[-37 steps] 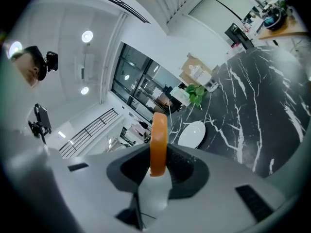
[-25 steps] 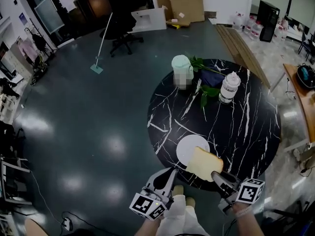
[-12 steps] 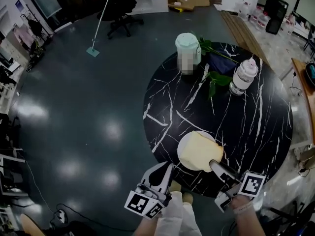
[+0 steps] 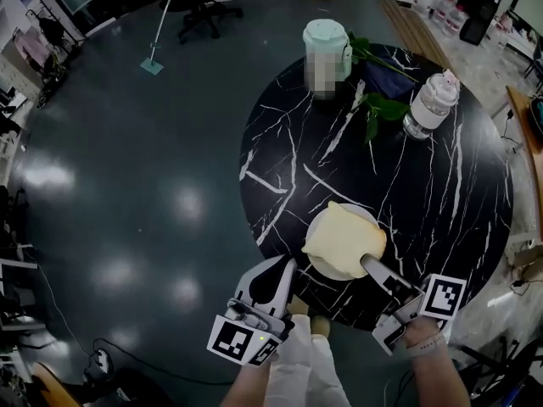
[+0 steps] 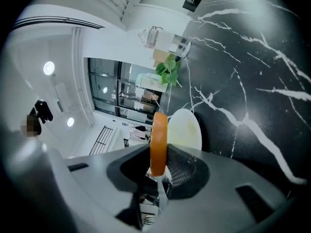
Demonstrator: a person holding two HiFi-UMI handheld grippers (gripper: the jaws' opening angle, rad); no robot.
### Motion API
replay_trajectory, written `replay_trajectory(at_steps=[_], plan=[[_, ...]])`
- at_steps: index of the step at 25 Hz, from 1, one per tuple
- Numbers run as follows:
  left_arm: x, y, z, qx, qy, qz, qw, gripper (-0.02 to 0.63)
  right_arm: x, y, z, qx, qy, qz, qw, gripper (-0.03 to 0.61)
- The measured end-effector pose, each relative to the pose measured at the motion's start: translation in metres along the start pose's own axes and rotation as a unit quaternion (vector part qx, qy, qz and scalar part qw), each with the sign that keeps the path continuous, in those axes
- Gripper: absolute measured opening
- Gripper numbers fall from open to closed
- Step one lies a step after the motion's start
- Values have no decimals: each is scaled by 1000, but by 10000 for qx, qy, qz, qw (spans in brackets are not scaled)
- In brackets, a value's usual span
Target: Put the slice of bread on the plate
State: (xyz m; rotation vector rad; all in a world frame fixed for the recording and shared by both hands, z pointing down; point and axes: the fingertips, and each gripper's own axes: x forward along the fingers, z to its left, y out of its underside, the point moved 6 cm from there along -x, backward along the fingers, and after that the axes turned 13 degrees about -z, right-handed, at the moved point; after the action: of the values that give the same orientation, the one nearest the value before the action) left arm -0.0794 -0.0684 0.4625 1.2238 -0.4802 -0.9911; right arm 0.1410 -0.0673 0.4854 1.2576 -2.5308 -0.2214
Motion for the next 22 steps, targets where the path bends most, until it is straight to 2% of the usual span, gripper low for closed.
replay_trajectory(at_steps=[4, 8, 11, 13, 18, 22], plan=[[-2, -2, 5, -13, -106, -75, 9999, 6, 2, -6, -3, 190, 243, 135, 9994, 91], [-6, -3, 5, -69, -149, -60, 9998, 6, 4, -10, 2, 69, 310, 81, 9995, 97], [-7, -4, 7, -97, -177, -77, 9998, 6, 6, -8, 3, -129, 412, 148, 9990, 180], [-8, -5, 9, -119, -200, -98, 9997, 6, 8, -6, 6, -370, 443, 247, 9980, 226], [-9, -3, 10, -176, -243, -48, 9995, 8, 13, -3, 18, -1106, 520, 365, 9918, 279], [-11, -2, 11, -214, -280, -54, 9994, 6, 14, 1, 22, -2023, 644, 834, 9736, 305]])
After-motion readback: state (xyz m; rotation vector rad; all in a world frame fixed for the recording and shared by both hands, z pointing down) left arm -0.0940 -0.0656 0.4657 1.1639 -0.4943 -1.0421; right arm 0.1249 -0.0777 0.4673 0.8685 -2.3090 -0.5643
